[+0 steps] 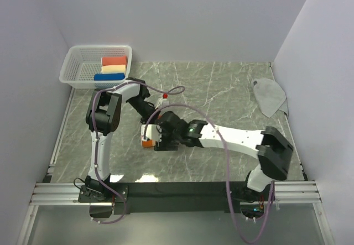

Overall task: Roll the towels
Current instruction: Roll the towel

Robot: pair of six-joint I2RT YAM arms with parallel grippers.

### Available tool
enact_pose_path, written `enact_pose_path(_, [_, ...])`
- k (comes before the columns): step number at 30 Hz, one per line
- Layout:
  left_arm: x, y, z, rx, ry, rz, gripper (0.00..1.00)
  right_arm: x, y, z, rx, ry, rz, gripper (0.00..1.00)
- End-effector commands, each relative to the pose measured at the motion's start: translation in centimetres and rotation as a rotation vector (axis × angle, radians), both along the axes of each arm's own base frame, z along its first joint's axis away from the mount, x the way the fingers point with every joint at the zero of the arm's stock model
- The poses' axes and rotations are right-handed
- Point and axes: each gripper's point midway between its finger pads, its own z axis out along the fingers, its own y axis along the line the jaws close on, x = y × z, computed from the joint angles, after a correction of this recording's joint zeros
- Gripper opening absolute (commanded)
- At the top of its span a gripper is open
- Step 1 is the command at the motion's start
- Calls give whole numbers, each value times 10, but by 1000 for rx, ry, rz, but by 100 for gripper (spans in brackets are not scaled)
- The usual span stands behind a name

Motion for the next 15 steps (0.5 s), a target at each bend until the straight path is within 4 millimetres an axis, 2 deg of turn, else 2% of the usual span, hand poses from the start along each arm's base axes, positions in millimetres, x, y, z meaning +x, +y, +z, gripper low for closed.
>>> enact_pose_path(1, [12, 27, -63, 151, -115, -118, 5, 16, 15, -10, -17, -112, 33, 80])
enact_pose_path(4, [14, 28, -63, 150, -119, -114, 5, 19, 14, -51, -107, -101, 53, 81])
enact_pose_path(7, [15, 28, -62, 142, -119, -107, 6, 14, 9, -72, -150, -62, 77, 80])
enact_pose_path(9, [15, 28, -60, 136, -125, -106, 6, 10, 4, -84, -177, -18, 75, 71])
enact_pose_path(10, [16, 29, -60, 137, -131, -101, 6, 6, -4, -90, -213, 17, 74, 65])
enact_pose_path(11, [14, 30, -60, 136, -130, -99, 10, 3, -7, -99, -224, 79, 71, 46])
enact_pose_path(12, [15, 31, -56, 129, -143, -95, 13, 5, -6, -97, -224, 97, 56, 35])
enact_pose_path(13, [17, 31, -54, 115, -150, -88, 16, -3, -13, -103, -251, 162, 60, 23])
enact_pose_path(14, [16, 32, -52, 109, -153, -81, 22, -6, -13, -104, -242, 207, 60, 0])
enact_pose_path(15, [19, 32, -45, 97, -172, -73, 25, -3, -14, -101, -226, 244, 38, 0])
